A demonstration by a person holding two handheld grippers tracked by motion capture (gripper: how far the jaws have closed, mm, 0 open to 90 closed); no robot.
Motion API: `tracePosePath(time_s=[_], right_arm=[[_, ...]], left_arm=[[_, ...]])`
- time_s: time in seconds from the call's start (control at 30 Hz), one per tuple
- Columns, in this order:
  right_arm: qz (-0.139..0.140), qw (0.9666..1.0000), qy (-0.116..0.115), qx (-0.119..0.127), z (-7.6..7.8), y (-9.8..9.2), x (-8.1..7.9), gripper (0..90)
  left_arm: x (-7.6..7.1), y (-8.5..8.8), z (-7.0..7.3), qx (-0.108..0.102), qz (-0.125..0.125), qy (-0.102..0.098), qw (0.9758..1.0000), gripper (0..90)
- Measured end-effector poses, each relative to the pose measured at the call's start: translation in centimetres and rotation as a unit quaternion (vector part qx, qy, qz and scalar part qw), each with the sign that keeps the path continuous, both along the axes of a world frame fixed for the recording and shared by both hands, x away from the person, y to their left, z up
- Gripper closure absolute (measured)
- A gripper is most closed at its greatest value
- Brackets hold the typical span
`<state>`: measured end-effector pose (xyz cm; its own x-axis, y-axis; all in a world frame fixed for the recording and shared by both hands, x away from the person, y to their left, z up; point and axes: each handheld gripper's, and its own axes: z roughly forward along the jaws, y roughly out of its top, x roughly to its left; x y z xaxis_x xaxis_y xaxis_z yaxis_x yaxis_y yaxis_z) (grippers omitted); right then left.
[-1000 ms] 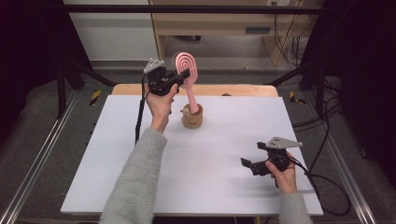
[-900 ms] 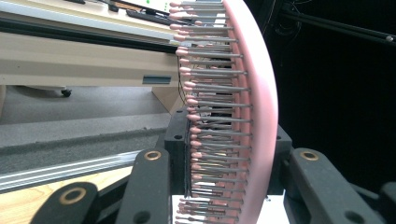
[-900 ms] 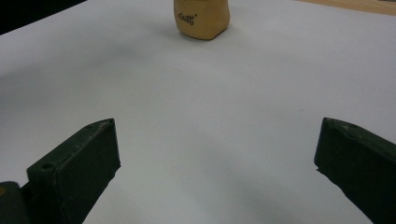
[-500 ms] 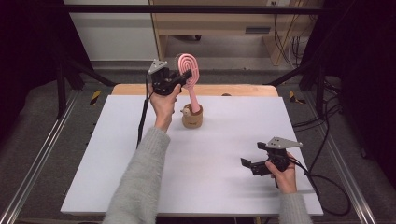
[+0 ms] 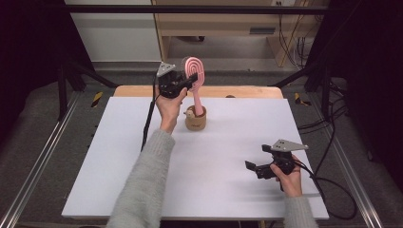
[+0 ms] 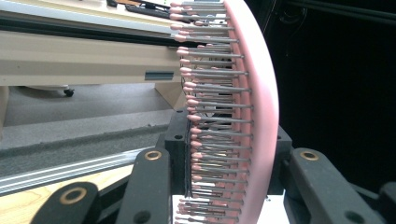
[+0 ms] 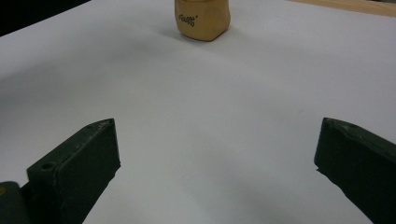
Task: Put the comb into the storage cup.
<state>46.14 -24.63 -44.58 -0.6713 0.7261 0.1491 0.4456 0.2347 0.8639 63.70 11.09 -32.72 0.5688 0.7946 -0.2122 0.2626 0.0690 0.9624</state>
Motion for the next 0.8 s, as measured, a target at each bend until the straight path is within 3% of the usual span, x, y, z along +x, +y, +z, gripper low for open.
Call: tracePosePath(time_s=[0.8], right_arm=[[0.002, 1.0, 0.002, -0.001, 0.0, 0.1, 0.0, 0.4]], left_arm=[[0.1, 0.3, -2.6, -0.009, -0.003, 0.022, 0.9997, 63.4]])
